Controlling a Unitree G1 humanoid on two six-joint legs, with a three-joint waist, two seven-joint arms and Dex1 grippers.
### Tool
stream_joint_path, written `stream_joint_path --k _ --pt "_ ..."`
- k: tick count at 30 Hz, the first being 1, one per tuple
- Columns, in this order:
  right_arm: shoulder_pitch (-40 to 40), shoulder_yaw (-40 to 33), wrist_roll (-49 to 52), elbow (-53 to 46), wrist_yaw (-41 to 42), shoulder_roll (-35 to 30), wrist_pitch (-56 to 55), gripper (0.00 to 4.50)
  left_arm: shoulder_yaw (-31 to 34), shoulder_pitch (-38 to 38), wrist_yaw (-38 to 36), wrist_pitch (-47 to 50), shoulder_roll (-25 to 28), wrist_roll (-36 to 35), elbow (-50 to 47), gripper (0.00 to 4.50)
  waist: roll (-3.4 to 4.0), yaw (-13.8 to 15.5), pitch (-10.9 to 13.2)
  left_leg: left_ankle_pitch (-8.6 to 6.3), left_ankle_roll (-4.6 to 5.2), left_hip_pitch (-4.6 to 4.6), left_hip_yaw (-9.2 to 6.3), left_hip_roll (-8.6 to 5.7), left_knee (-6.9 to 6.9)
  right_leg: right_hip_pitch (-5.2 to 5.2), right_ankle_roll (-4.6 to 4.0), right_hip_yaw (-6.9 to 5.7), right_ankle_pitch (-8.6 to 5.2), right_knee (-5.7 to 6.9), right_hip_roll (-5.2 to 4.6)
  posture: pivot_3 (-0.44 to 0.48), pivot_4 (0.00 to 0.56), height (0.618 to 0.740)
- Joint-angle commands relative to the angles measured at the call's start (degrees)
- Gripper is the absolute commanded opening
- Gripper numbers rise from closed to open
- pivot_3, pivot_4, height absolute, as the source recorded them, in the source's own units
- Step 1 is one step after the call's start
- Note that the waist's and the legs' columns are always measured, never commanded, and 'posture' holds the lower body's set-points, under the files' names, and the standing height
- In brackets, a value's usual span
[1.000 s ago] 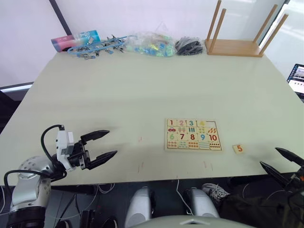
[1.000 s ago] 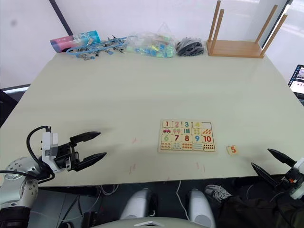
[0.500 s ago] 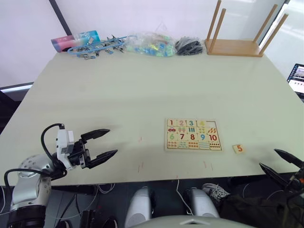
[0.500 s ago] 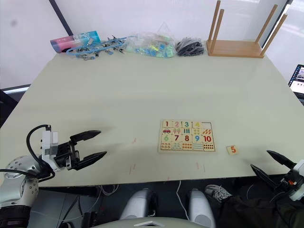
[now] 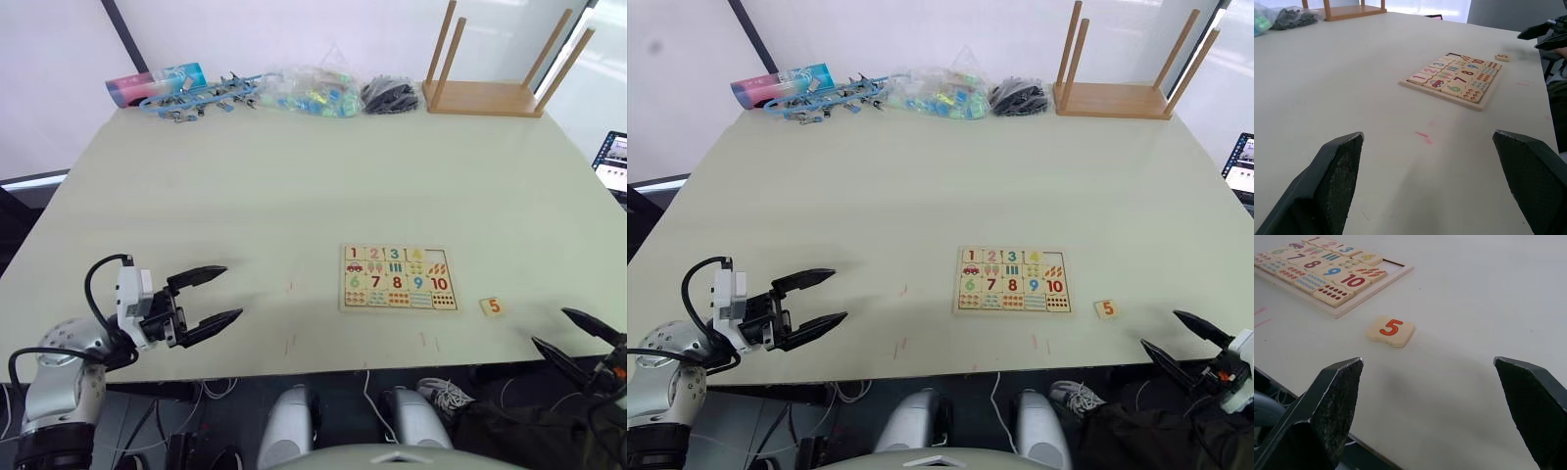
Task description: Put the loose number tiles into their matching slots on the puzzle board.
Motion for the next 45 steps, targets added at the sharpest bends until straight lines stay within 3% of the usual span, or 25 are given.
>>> stream_joint_path --k 1,10,25,31,45 --pt "0.0 -0.6 0.9 -0.4 0.5 -0.4 -1.2 4.49 0.8 -0.4 -0.4 -0.2 0.9 -0.5 -1.5 4.50 0.00 0.0 0.0 0.00 0.00 0.00 0.00 0.00 0.00 0.00 0.00 0.00 0.00 0.00 0.00 0.000 0.150 0.738" --pt "-0.6 0.0 0.7 -0.1 2.9 -1.4 -1.3 4.49 -0.5 -2.2 -2.3 -0.3 1.4 -0.2 -1.2 4.50 0.00 0.0 0.0 0.00 0.00 0.00 0.00 -0.01 -0.01 0.00 0.00 -0.01 0.00 0.00 0.00 0.000 0.150 0.738" --pt "-7.9 6.4 -3.0 3.8 11.6 -10.8 -0.4 4.49 -7.4 -12.7 -10.8 -0.6 2.3 1.0 1.4 4.50 0.02 -0.1 0.0 0.01 0.02 0.07 0.04 -0.22 0.00 0.12 0.00 0.02 0.00 0.00 0.10 0.000 0.150 0.738" --pt "-15.8 11.8 -8.2 7.9 11.0 -12.9 -1.9 4.49 -11.1 -15.1 -13.1 -0.9 3.8 -0.2 0.7 4.50 0.04 -0.1 0.0 0.01 0.02 0.13 0.11 -0.25 0.00 0.14 0.02 0.07 0.01 0.00 0.10 0.000 0.150 0.738" --pt "-38.7 25.6 -16.4 26.1 22.6 -16.5 -10.3 4.49 -17.4 -18.5 -13.1 -4.5 6.6 -3.2 3.7 4.50 0.07 -0.2 0.1 0.02 0.02 0.41 0.31 -0.25 -0.10 0.29 0.02 0.23 0.00 0.02 0.16 0.000 0.150 0.738"
